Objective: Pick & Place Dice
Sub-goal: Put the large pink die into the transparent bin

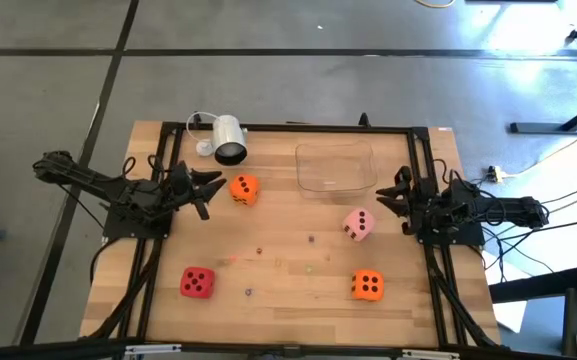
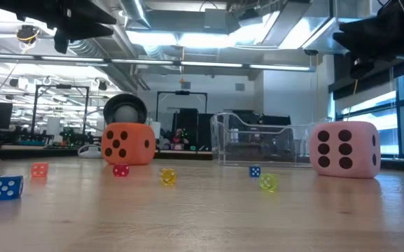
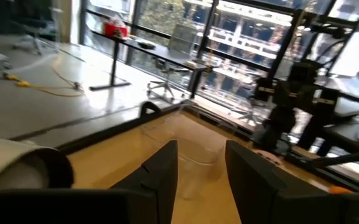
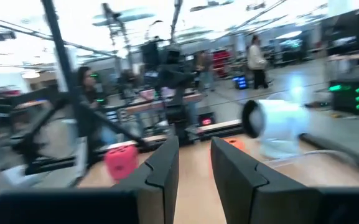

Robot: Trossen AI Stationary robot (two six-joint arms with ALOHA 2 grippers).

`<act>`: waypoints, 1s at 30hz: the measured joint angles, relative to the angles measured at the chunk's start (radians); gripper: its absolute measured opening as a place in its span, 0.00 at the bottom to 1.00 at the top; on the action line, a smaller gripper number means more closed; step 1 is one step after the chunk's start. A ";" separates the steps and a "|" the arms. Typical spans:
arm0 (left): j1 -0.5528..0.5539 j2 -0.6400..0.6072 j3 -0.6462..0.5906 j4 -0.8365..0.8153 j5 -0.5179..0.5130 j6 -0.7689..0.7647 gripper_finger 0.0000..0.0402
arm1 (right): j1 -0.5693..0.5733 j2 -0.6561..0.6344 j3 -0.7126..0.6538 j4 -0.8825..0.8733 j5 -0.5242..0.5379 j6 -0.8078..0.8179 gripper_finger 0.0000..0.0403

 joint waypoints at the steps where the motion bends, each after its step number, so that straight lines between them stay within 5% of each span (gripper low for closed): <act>1: 0.000 0.000 0.000 0.000 -0.007 0.004 0.32 | 0.000 0.000 0.000 0.002 0.039 -0.011 0.24; 12: 0.000 0.000 0.000 0.103 -0.053 0.275 0.32 | 0.000 0.000 0.000 0.002 0.311 -0.026 0.24; 16: 0.006 0.000 0.000 0.157 -0.051 0.388 0.32 | 0.000 0.000 0.000 0.002 0.335 0.005 0.24; 22: 0.077 0.001 0.000 0.188 -0.029 0.457 0.32 | -0.001 0.000 0.000 0.067 0.256 -0.032 0.24; 30: 0.258 0.056 0.000 0.207 0.247 0.372 0.32 | -0.001 0.042 0.000 0.103 0.050 -0.010 0.24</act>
